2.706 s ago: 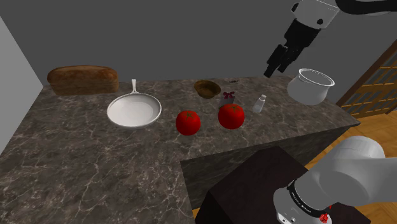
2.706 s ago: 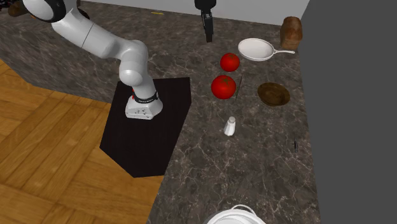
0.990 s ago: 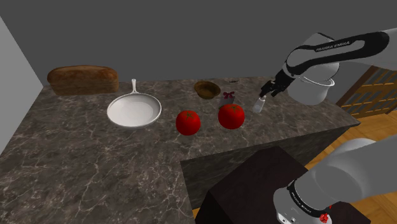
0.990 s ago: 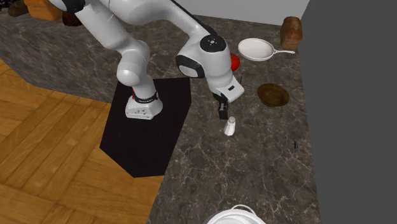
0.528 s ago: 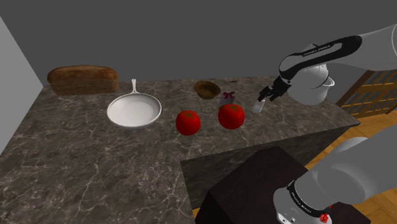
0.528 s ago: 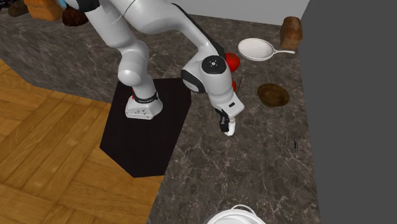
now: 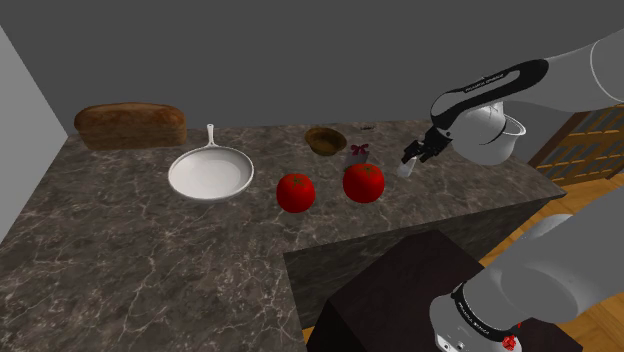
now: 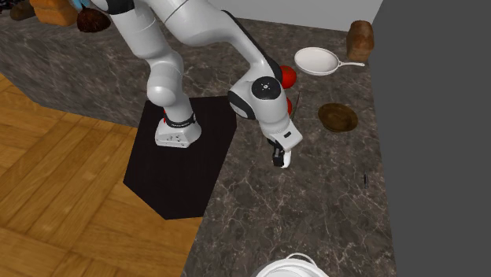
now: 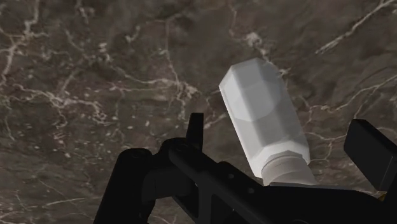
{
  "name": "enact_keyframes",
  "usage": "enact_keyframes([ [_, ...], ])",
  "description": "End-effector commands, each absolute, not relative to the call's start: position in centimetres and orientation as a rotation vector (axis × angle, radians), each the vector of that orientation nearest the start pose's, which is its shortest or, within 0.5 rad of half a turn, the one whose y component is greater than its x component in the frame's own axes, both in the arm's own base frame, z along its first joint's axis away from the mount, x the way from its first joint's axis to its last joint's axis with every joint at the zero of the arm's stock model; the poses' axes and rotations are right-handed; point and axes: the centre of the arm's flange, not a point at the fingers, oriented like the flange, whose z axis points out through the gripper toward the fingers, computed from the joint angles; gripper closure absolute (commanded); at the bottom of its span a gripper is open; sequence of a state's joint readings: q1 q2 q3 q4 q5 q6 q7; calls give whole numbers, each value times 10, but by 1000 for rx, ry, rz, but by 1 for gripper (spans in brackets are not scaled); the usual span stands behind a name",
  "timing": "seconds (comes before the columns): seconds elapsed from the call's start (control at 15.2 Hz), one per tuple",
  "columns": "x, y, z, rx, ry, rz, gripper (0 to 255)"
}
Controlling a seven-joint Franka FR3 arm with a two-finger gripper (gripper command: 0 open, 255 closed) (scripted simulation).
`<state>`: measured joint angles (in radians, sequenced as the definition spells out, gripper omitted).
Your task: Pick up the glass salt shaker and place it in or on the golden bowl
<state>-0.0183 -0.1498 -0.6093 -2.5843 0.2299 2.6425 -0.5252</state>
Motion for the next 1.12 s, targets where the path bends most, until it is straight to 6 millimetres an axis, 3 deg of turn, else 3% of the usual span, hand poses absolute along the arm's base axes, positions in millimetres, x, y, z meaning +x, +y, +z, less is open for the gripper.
enact_keyframes([
  [0.0, 366, -269, 320, -2997, 449, -397, 0],
  [0.13, 366, -269, 320, -2997, 449, -397, 0],
  [0.2, 366, -269, 320, -2997, 449, -397, 255],
  [0.79, 366, -269, 320, -2997, 449, -397, 255],
  [1.06, 366, -269, 341, -2997, 449, -397, 255],
])
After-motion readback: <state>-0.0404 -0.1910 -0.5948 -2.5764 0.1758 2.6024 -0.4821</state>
